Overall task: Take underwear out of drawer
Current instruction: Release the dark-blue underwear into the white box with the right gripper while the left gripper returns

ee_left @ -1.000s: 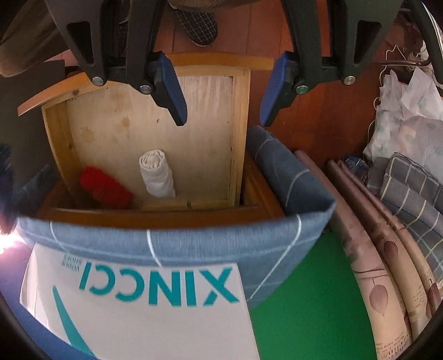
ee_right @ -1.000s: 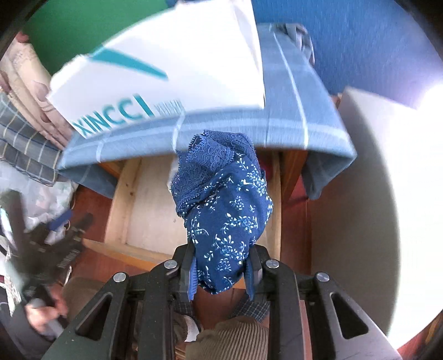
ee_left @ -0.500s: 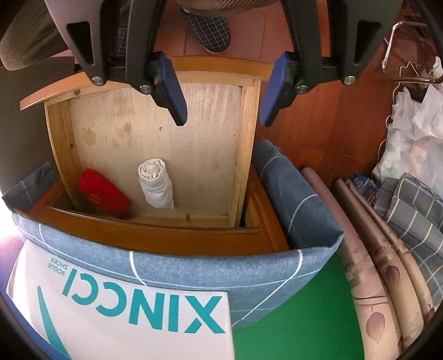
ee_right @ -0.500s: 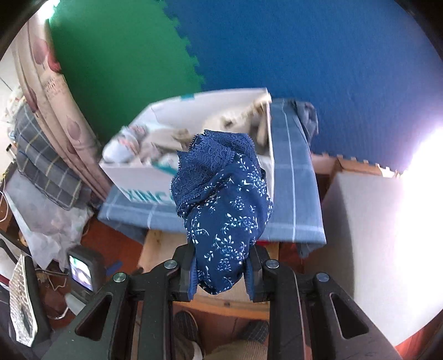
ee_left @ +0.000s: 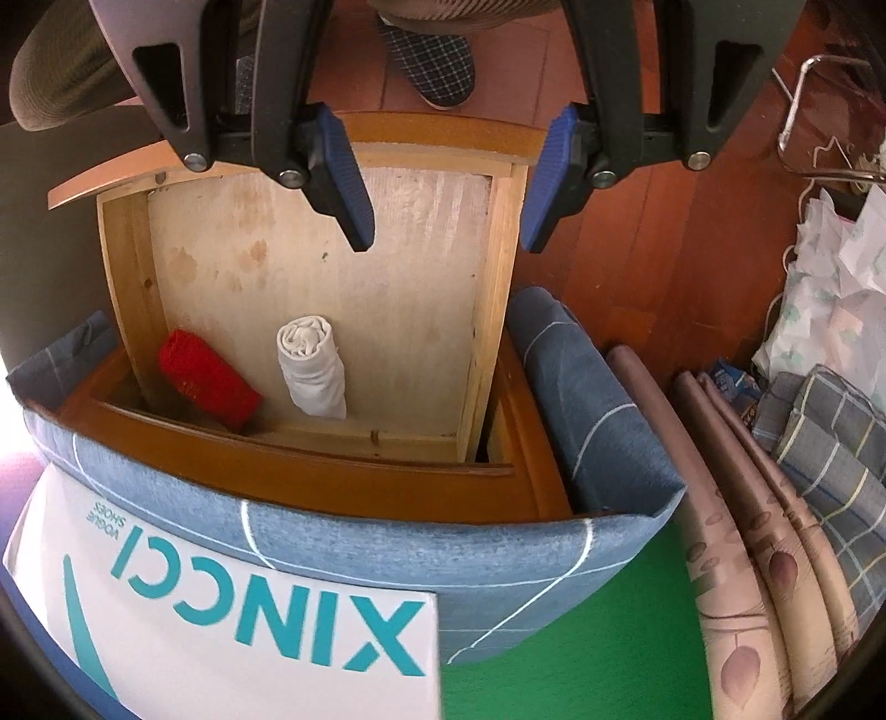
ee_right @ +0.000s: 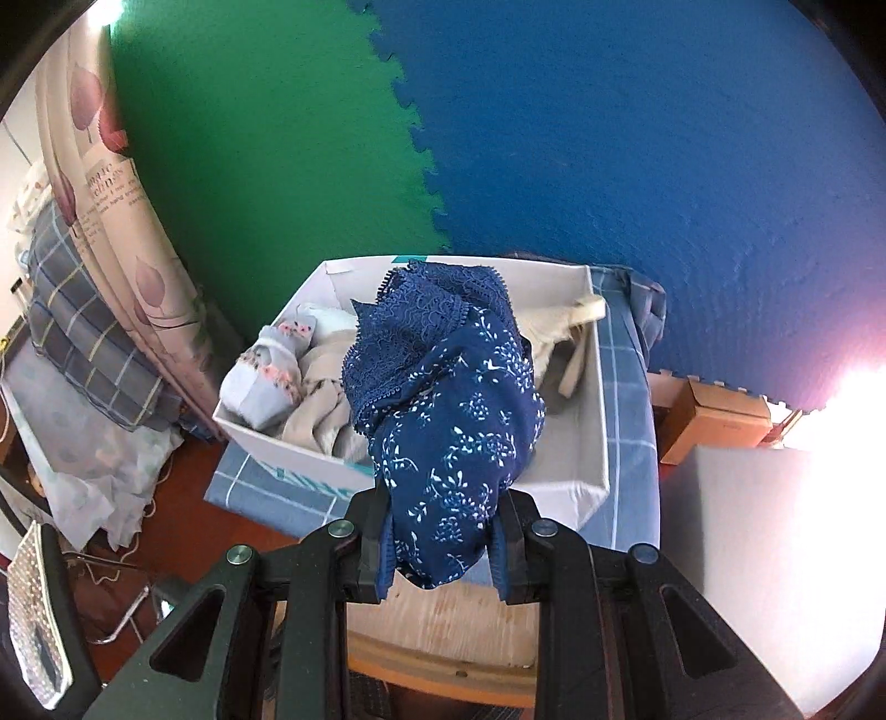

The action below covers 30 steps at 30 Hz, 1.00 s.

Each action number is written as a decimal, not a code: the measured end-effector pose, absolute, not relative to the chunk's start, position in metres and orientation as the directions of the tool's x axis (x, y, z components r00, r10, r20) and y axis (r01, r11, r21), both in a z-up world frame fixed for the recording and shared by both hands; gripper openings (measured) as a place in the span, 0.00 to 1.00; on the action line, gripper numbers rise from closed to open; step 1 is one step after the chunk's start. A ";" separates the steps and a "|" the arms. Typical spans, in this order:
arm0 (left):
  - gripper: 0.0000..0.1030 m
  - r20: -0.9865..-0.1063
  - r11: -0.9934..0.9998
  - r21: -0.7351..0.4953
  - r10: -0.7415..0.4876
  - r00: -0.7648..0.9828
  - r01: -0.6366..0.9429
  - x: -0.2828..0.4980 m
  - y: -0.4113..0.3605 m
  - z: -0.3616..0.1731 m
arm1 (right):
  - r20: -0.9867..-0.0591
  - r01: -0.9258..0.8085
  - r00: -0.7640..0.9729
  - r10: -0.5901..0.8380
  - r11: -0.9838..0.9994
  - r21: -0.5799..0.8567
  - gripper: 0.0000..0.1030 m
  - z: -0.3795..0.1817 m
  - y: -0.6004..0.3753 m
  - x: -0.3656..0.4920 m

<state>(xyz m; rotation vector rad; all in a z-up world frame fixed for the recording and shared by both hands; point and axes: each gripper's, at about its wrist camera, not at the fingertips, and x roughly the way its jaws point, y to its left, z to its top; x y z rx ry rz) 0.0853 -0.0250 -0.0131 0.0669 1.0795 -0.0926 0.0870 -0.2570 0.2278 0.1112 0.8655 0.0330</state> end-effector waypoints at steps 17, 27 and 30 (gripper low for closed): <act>0.54 -0.881 0.993 -0.091 -0.113 0.460 0.069 0.088 -0.011 -0.016 | -0.881 0.066 0.473 0.012 0.997 0.049 0.24 0.149 -0.253 0.170; 0.54 -0.888 0.993 -0.095 -0.115 0.445 0.066 0.092 -0.011 -0.020 | -0.895 0.092 0.442 0.064 0.989 0.116 0.32 0.133 -0.260 0.179; 0.54 -0.889 0.993 -0.092 -0.114 0.443 0.070 0.092 -0.012 -0.020 | -0.885 0.103 0.462 0.059 0.987 0.120 0.48 0.138 -0.257 0.176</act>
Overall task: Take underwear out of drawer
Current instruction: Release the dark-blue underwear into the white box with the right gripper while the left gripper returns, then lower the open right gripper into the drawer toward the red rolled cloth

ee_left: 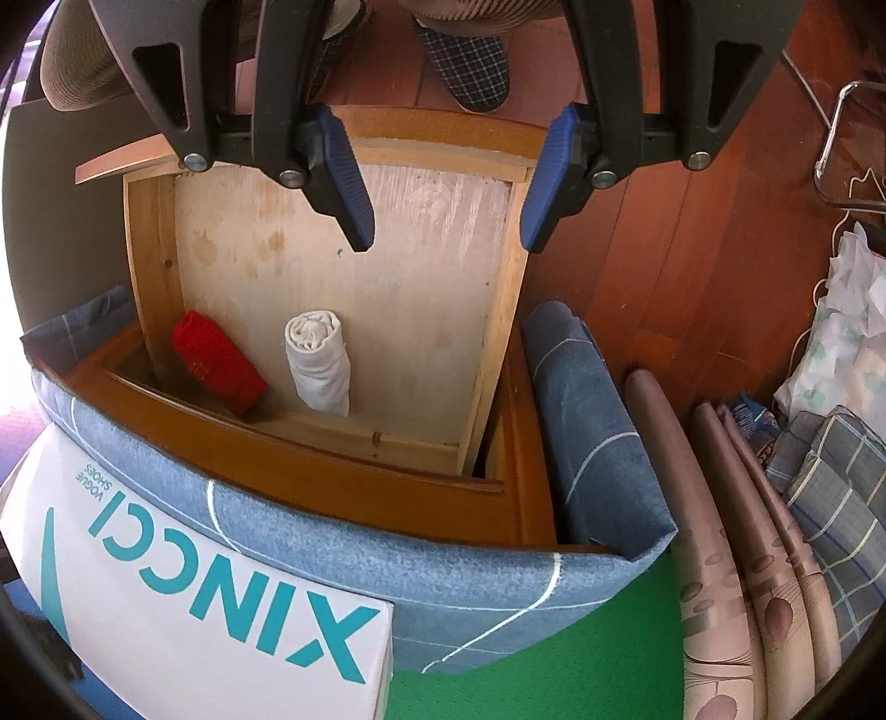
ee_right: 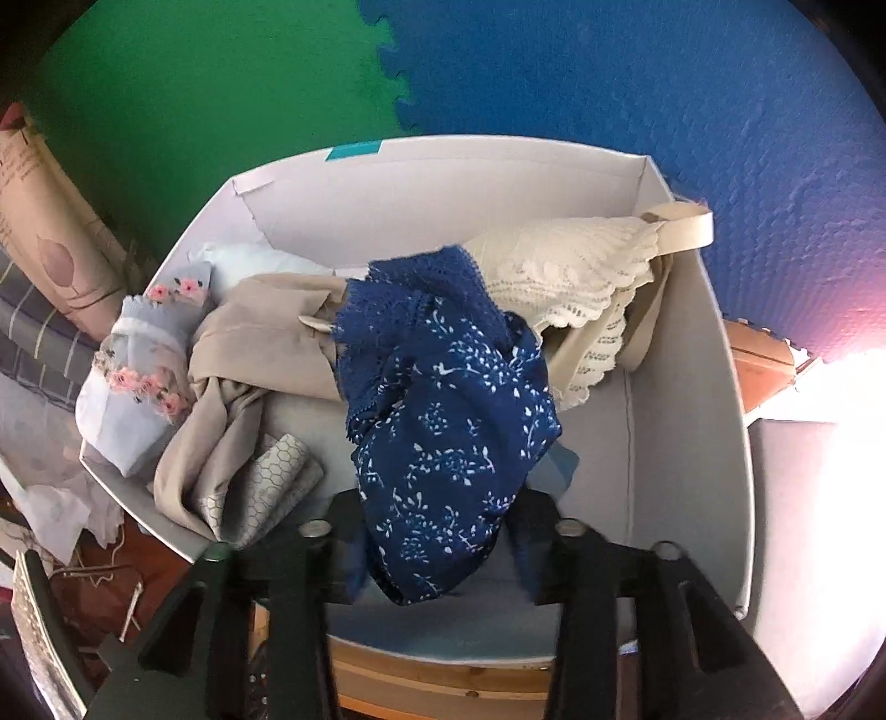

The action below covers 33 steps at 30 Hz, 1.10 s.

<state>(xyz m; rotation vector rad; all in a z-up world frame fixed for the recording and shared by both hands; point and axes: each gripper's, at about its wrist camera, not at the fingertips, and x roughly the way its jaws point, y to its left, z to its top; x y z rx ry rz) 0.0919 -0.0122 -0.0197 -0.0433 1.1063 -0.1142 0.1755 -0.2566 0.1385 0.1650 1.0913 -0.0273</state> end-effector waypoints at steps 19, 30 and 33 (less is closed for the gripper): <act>0.54 -0.882 0.997 -0.063 -0.076 0.466 0.043 0.087 -0.009 -0.016 | -0.782 -0.035 0.623 0.025 0.999 0.003 0.61 0.191 -0.247 0.061; 0.54 -0.879 0.999 -0.024 -0.008 0.477 -0.028 0.088 0.000 -0.016 | -0.849 -0.086 0.529 -0.026 0.993 -0.084 0.61 0.106 -0.246 0.012; 0.54 -0.875 0.998 0.005 0.037 0.483 -0.066 0.087 0.002 -0.014 | -0.867 -0.096 0.496 -0.044 0.990 -0.106 0.61 0.081 -0.243 0.012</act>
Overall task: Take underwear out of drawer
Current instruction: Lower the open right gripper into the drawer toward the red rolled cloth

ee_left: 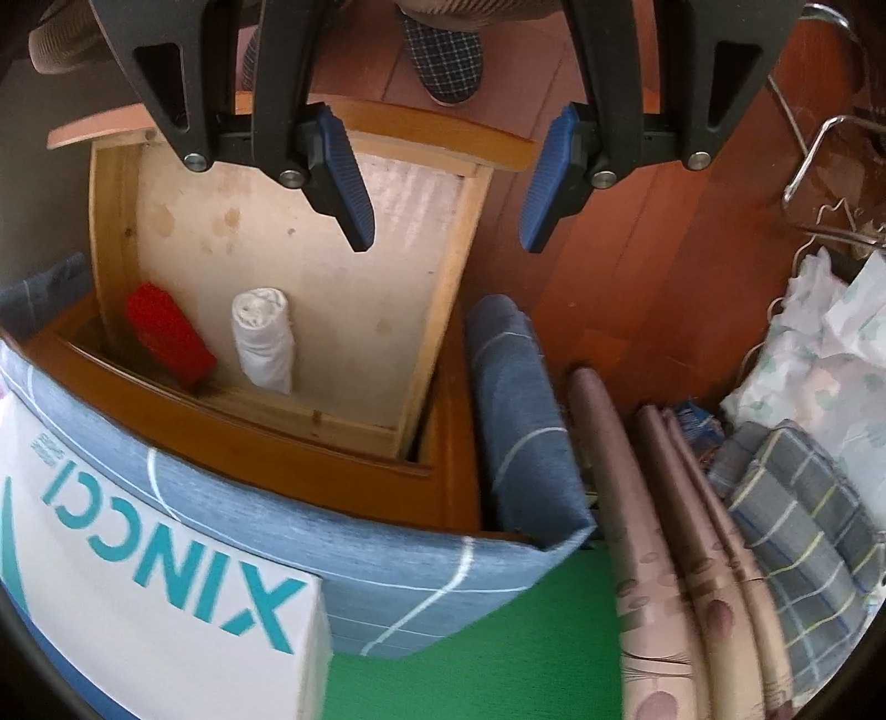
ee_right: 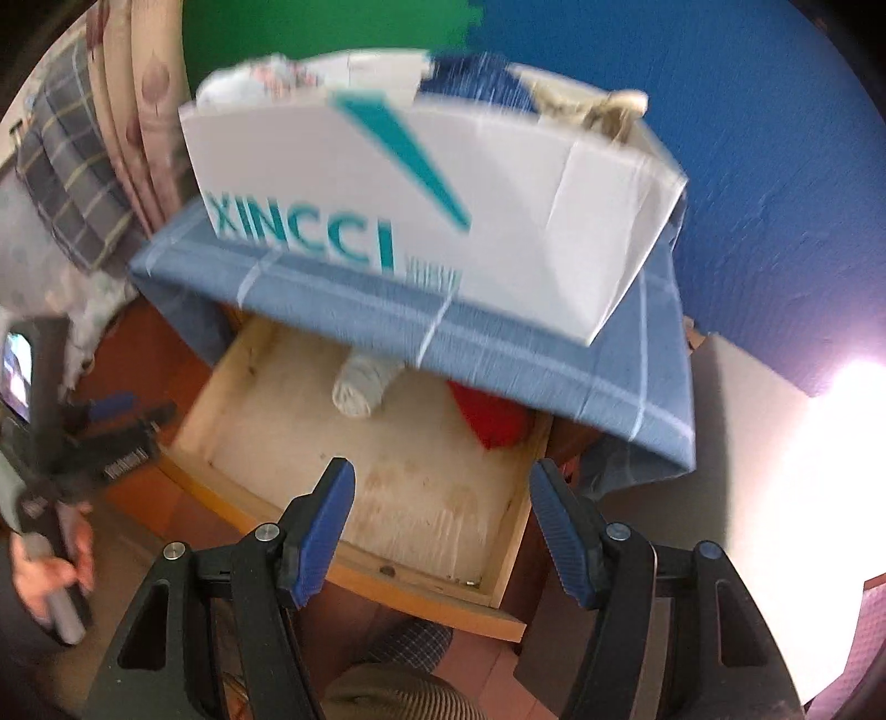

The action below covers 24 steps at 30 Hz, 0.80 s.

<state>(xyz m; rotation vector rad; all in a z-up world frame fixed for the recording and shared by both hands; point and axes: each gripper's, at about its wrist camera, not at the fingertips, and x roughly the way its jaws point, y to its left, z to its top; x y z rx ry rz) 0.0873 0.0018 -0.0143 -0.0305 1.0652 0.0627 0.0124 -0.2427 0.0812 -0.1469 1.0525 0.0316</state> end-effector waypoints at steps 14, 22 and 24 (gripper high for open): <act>0.54 -0.872 0.983 0.084 0.152 0.466 -0.162 0.088 0.008 -0.016 | -0.900 -0.160 0.425 -0.092 0.971 -0.175 0.61 0.017 -0.229 0.032; 0.54 -0.859 0.977 0.098 0.178 0.480 -0.188 0.085 0.010 -0.013 | -0.888 -0.227 0.441 -0.133 0.940 -0.253 0.60 -0.001 -0.217 0.038; 0.54 -0.859 0.975 0.095 0.182 0.479 -0.199 0.084 0.012 -0.012 | -0.889 -0.237 0.436 -0.140 0.935 -0.264 0.59 -0.006 -0.218 0.041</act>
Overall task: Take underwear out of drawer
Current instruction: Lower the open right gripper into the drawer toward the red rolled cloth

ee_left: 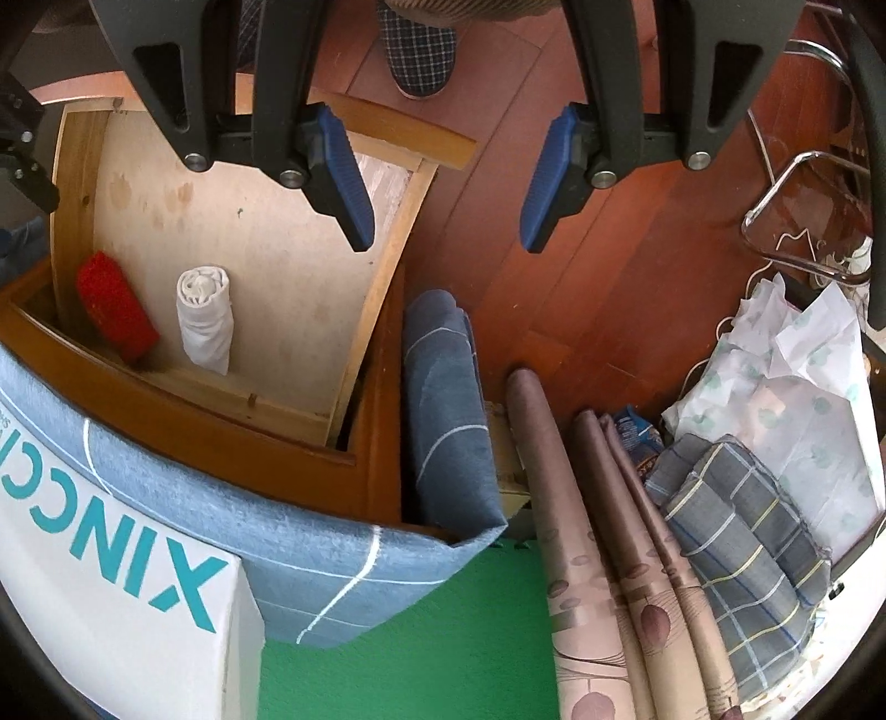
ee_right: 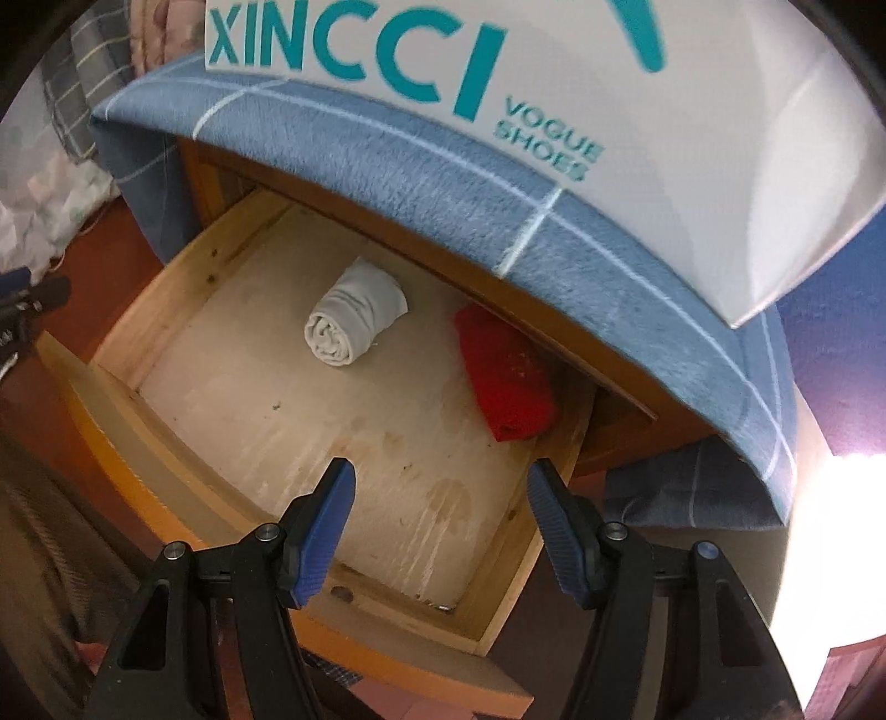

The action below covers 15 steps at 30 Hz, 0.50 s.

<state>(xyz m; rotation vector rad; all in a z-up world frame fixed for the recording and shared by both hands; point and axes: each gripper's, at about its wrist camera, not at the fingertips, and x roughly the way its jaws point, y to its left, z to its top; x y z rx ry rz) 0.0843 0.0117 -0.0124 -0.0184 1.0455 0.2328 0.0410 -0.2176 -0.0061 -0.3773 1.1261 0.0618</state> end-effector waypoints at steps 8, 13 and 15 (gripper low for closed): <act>0.54 -0.858 0.969 0.092 0.195 0.476 -0.230 0.085 0.017 -0.012 | -0.891 -0.283 0.416 -0.179 0.906 -0.315 0.59 -0.028 -0.214 0.055; 0.54 -0.857 0.967 0.098 0.203 0.473 -0.236 0.085 0.017 -0.012 | -0.888 -0.325 0.411 -0.206 0.877 -0.353 0.59 -0.044 -0.209 0.064; 0.54 -0.858 0.966 0.097 0.203 0.472 -0.238 0.085 0.018 -0.012 | -0.886 -0.340 0.409 -0.218 0.865 -0.370 0.59 -0.051 -0.207 0.068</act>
